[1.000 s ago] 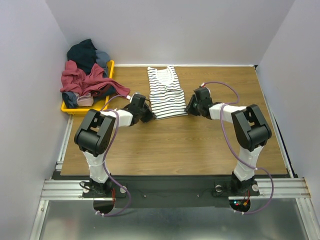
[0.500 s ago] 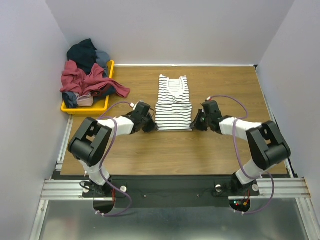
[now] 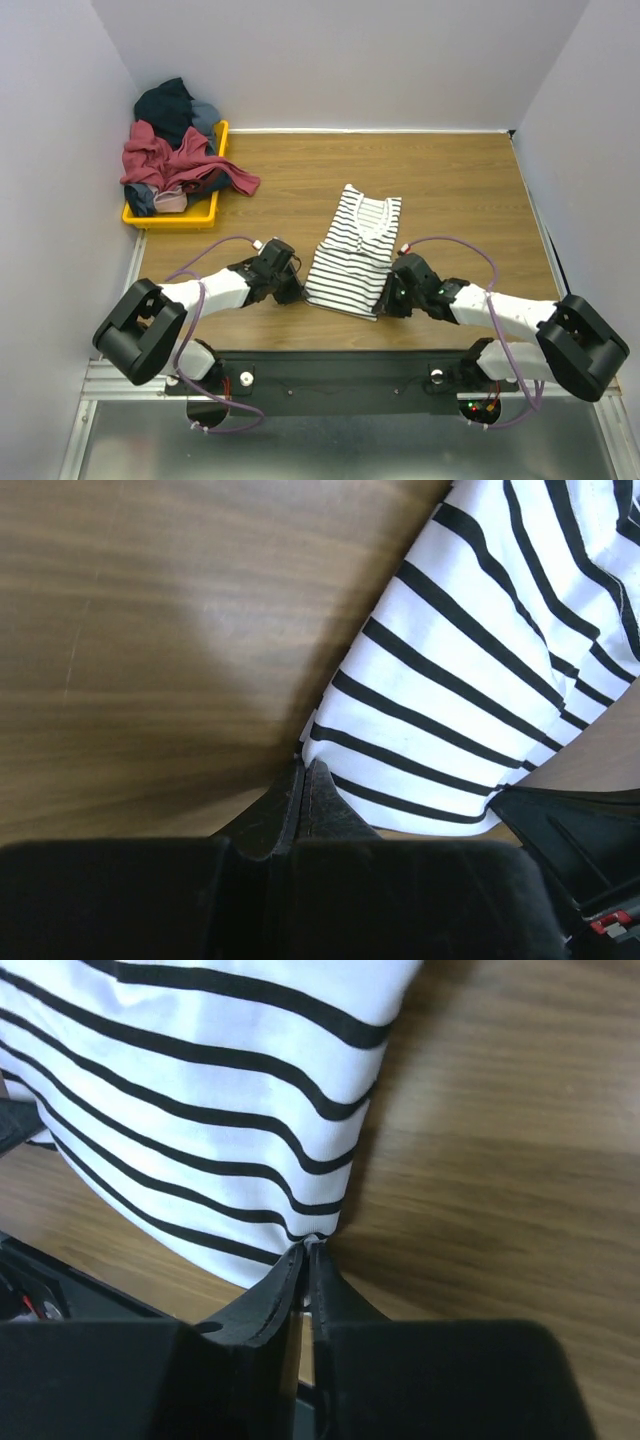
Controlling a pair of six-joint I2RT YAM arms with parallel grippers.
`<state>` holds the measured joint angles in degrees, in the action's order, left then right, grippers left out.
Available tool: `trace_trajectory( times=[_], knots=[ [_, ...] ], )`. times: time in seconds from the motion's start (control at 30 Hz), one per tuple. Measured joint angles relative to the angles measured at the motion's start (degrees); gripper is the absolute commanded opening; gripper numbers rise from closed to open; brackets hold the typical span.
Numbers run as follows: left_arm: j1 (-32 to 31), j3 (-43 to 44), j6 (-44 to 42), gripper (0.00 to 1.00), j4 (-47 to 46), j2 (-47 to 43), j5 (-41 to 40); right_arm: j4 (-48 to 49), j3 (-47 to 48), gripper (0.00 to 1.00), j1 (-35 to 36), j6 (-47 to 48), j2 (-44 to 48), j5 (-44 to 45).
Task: Fold and stack the tank tops
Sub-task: Fold the tank top
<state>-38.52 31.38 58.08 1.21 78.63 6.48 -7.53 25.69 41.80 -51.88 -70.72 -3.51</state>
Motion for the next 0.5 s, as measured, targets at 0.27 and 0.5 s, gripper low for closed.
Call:
trace_trajectory(
  times=[0.27,0.5],
  knots=[
    [-0.42,-1.27,0.02,0.0,0.33,-1.55,0.94,-4.04,0.28,0.59,0.66,-2.34,3.87,2.78],
    [-0.98,-3.02,-0.76,0.0,1.53,-4.28,1.01,-5.6,-0.98,0.61,0.72,-4.57,6.73,3.08]
  ],
)
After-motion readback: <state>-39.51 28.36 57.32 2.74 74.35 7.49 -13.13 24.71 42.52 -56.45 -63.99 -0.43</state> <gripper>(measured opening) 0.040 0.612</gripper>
